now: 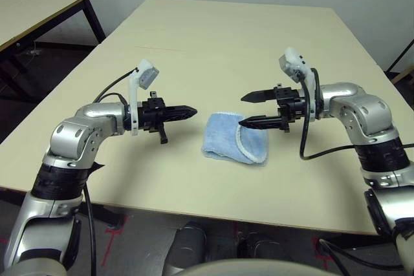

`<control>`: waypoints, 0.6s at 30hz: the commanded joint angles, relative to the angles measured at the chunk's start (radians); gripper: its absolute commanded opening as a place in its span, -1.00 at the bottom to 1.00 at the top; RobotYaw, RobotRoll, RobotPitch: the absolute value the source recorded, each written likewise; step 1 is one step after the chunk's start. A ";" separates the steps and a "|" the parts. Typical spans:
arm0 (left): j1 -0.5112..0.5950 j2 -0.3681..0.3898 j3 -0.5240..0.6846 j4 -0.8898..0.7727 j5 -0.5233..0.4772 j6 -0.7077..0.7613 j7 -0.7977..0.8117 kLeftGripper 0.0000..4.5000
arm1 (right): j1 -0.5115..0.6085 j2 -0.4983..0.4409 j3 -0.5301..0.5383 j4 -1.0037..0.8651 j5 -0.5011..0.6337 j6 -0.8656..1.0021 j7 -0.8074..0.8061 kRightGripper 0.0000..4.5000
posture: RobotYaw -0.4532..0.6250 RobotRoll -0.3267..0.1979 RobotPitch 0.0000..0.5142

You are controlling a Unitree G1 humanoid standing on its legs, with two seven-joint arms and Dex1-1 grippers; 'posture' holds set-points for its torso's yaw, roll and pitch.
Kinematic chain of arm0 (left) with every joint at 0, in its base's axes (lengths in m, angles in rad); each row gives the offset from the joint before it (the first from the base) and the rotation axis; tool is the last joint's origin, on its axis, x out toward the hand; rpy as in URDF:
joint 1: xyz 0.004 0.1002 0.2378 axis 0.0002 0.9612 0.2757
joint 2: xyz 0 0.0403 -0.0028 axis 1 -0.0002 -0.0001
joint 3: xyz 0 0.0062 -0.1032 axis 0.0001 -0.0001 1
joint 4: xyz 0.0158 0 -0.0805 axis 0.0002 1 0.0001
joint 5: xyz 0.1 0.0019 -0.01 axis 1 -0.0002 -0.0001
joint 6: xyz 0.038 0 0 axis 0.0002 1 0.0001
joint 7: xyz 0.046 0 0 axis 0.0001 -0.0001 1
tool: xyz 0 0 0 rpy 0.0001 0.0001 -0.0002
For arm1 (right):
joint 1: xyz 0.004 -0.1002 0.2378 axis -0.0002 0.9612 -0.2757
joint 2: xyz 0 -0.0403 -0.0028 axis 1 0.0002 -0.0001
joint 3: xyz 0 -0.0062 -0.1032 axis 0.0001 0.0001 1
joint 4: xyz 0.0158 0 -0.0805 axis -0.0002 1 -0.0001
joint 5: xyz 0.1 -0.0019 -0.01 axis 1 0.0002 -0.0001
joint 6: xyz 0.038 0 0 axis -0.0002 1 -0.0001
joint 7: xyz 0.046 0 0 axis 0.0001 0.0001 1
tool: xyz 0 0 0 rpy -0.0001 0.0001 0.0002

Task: Fold the towel and set it aside.

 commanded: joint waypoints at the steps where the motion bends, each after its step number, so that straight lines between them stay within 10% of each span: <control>1: 0.013 -0.006 -0.009 -0.035 -0.010 0.013 0.008 -1.00 | -0.006 0.002 0.041 0.028 -0.031 -0.053 0.001 0.06 | 0.20 0.25 -0.87; 7: 0.020 -0.034 -0.056 -0.049 0.004 0.002 0.013 -1.00 | 0.000 0.011 0.098 0.063 -0.102 -0.155 -0.016 -0.99 | 0.19 0.25 -0.86; 18: -0.020 -0.120 -0.235 0.049 0.128 -0.094 -0.001 -1.00 | -0.008 0.030 0.250 0.102 -0.258 -0.255 -0.022 -0.99 | 0.18 0.25 -0.87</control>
